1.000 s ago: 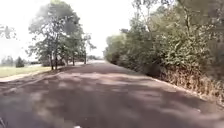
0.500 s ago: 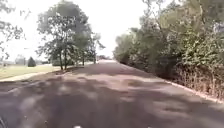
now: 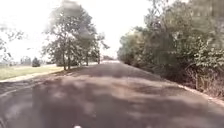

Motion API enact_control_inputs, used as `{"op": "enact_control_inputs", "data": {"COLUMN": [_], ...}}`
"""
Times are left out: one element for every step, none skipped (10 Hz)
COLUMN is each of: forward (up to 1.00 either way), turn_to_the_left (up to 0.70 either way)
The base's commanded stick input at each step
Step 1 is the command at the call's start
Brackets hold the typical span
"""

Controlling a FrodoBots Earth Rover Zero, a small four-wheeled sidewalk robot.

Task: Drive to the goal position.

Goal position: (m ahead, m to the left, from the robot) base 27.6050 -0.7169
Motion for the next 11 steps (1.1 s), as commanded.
{"op": "enact_control_inputs", "data": {"forward": [1.0,1.0,1.0,1.0,1.0,1.0,1.0,1.0,1.0,1.0,1.0], "turn_to_the_left": [-0.06,-0.06,-0.06,-0.06,-0.06,-0.06,-0.06,-0.06,-0.06,-0.06,-0.06]}}
